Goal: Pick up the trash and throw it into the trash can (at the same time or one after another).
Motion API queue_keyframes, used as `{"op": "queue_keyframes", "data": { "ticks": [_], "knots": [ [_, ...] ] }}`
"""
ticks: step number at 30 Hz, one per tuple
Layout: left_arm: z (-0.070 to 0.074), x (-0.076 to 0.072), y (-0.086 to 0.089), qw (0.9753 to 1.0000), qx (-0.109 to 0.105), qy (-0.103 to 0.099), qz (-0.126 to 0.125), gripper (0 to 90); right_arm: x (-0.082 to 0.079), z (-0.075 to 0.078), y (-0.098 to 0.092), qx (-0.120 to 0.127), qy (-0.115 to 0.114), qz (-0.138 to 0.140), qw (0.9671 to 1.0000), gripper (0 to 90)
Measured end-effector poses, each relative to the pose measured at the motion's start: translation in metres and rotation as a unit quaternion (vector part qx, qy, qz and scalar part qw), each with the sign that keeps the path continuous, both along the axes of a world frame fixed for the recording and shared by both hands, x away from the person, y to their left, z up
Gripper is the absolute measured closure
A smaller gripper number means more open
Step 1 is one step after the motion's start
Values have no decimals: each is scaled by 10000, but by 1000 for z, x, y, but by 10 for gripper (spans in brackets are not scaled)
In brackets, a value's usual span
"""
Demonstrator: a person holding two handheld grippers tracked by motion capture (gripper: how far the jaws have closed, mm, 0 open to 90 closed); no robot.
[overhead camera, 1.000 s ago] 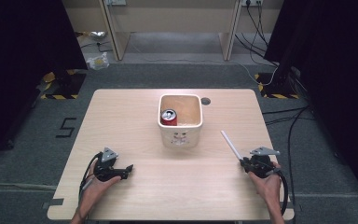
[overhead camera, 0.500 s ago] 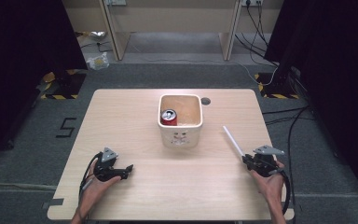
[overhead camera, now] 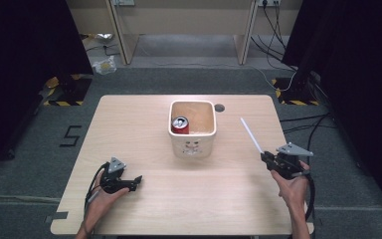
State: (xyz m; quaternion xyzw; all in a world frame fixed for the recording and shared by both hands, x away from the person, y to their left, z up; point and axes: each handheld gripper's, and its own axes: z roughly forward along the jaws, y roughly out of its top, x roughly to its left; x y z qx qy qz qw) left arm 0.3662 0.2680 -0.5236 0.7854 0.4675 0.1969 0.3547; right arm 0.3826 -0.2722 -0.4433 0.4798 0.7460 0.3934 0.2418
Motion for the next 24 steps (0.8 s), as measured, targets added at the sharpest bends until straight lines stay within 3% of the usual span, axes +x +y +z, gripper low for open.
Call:
{"op": "queue_keyframes", "data": {
  "ticks": [11, 24],
  "knots": [
    [0, 0, 0, 10000, -1, 0, 0, 136, 15, 25, 6, -46, -197, 122, 9997, 794],
    [0, 0, 0, 10000, 0, 1, 0, 136, 39, 75, 39, 59, -545, 506, 9972, 794]
  ]
}}
